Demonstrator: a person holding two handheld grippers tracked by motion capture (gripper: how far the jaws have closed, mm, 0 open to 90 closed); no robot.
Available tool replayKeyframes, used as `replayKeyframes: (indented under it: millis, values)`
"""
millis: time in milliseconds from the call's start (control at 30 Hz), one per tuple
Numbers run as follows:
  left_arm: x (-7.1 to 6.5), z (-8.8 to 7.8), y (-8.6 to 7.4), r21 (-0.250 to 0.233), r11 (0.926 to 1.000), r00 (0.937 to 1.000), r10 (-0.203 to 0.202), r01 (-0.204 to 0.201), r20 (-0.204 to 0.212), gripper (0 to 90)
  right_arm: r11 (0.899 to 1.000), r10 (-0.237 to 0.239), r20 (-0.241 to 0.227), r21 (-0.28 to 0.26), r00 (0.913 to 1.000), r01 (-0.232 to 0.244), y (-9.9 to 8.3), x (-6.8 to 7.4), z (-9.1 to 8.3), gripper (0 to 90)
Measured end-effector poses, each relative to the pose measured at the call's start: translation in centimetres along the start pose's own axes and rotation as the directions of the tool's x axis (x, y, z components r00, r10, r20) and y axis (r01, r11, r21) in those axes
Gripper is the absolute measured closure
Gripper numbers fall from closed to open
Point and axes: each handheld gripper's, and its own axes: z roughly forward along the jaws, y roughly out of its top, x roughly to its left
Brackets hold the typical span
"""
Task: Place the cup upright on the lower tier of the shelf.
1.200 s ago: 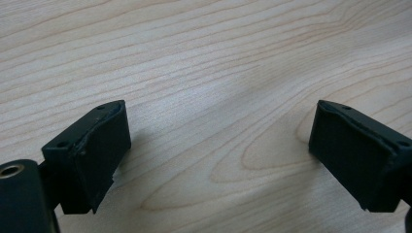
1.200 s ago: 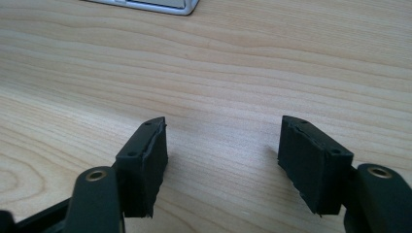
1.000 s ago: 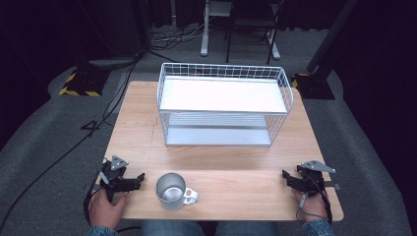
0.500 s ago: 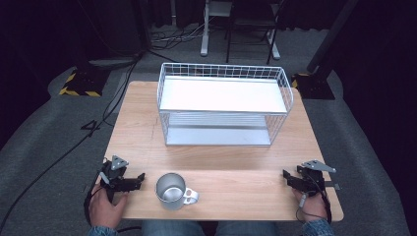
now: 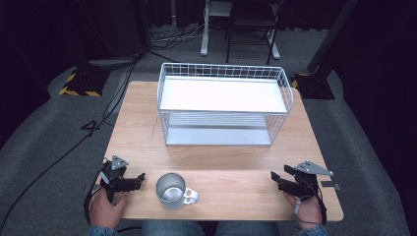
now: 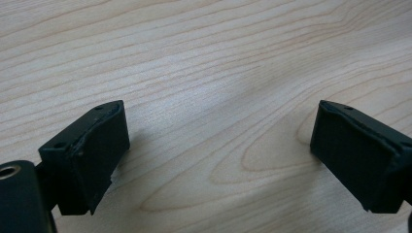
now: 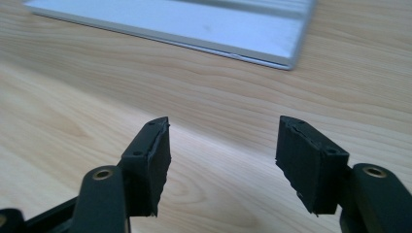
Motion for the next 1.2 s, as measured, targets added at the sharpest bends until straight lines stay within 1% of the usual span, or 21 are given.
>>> replayKeyframes:
  millis: [133, 200, 300, 433, 633, 667, 700, 733, 767, 800, 833, 867, 1000, 1033, 1067, 1100, 1133, 1167, 1200]
  values:
    - [0.0, 0.0, 0.0, 0.001, 1.0000, 1.0000, 0.001, -0.001, 0.000, 7.3, 1.000, -0.019, -0.058, -0.011, 0.9981, 0.019, 0.6, 1.8, -0.3, 37.5]
    - [0.0, 0.0, 0.0, 0.000, 1.0000, 1.0000, 0.001, -0.001, 0.000, 7.3, 0.999, -0.038, -0.090, -0.018, 0.9952, 0.036, 0.9, 2.7, -0.4, 37.7]
    - [0.0, 0.0, 0.0, 0.001, 1.0000, 1.0000, 0.001, -0.001, 0.000, 7.3, 0.998, -0.064, -0.137, -0.031, 0.9886, 0.060, 1.4, 4.2, -0.6, 37.8]
    - [0.0, 0.0, 0.0, 0.000, 1.0000, 1.0000, 0.000, 0.000, 0.001, 7.3, 0.994, -0.105, -0.175, -0.051, 0.9790, 0.097, 2.0, 5.9, -0.8, 37.8]
    - [0.0, 0.0, 0.0, 0.000, 1.0000, 1.0000, 0.000, 0.000, 0.000, 7.3, 0.988, -0.152, -0.249, -0.062, 0.9564, 0.141, 2.6, 8.5, -0.7, 37.8]
    - [0.0, 0.0, 0.0, 0.000, 1.0000, 1.0000, 0.000, 0.000, 0.000, 7.3, 0.986, -0.164, -0.263, -0.064, 0.9507, 0.152, 2.7, 9.0, -0.6, 37.7]
    - [0.0, 0.0, 0.0, 0.000, 1.0000, 1.0000, 0.000, 0.000, 0.000, 7.3, 0.986, -0.164, -0.263, -0.064, 0.9507, 0.152, 2.7, 9.0, -0.6, 37.7]
    - [0.0, 0.0, 0.0, 0.000, 1.0000, 1.0000, -0.001, 0.001, 0.001, 7.3, 0.983, -0.181, -0.282, -0.066, 0.9421, 0.169, 2.9, 9.6, -0.4, 37.6]
    - [0.0, 0.0, 0.0, 0.000, 1.0000, 1.0000, -0.001, 0.001, 0.001, 7.3, 0.982, -0.189, -0.293, -0.069, 0.9373, 0.177, 3.0, 10.0, -0.4, 37.6]
    - [0.0, 0.0, 0.0, 0.000, 1.0000, 1.0000, -0.001, 0.001, 0.001, 7.3, 0.982, -0.189, -0.293, -0.069, 0.9373, 0.177, 3.0, 10.0, -0.4, 37.6]
    - [0.0, 0.0, 0.0, 0.000, 1.0000, 1.0000, 0.001, -0.001, 0.001, 7.3, 0.979, -0.205, -0.314, -0.075, 0.9271, 0.191, 3.3, 10.8, -0.2, 37.5]
    - [0.0, 0.0, 0.0, 0.000, 1.0000, 1.0000, -0.001, 0.001, 0.000, 7.3, 0.977, -0.213, -0.325, -0.078, 0.9215, 0.199, 3.4, 11.2, -0.2, 37.6]
    - [0.0, 0.0, 0.0, 0.000, 1.0000, 1.0000, 0.000, 0.000, 0.000, 7.3, 0.971, -0.239, -0.356, -0.082, 0.9035, 0.224, 3.7, 12.5, 0.0, 37.5]
    - [0.0, 0.0, 0.0, 0.000, 1.0000, 1.0000, 0.000, 0.000, 0.000, 7.3, 0.971, -0.239, -0.356, -0.082, 0.9035, 0.224, 3.7, 12.5, 0.0, 37.5]
    - [0.0, 0.0, 0.0, 0.000, 1.0000, 1.0000, 0.000, 0.000, 0.000, 7.3, 0.968, -0.249, -0.372, -0.082, 0.8940, 0.236, 3.8, 13.1, 0.2, 37.6]
    - [0.0, 0.0, 0.0, 0.000, 1.0000, 1.0000, 0.000, 0.000, 0.000, 7.3, 0.968, -0.249, -0.372, -0.082, 0.8940, 0.236, 3.8, 13.1, 0.2, 37.6]
    - [0.0, 0.0, 0.0, 0.000, 1.0000, 1.0000, 0.000, 0.000, 0.000, 7.3, 0.968, -0.251, -0.379, -0.082, 0.8906, 0.239, 3.8, 13.4, 0.3, 37.5]
    - [0.0, 0.0, 0.0, 0.000, 1.0000, 1.0000, -0.001, 0.001, 0.000, 7.3, 0.966, -0.258, -0.387, -0.081, 0.8855, 0.246, 3.9, 13.7, 0.4, 37.5]
    - [0.0, 0.0, 0.0, 0.000, 1.0000, 1.0000, -0.001, 0.001, 0.000, 7.3, 0.963, -0.268, -0.398, -0.081, 0.8777, 0.257, 3.9, 14.2, 0.5, 37.6]
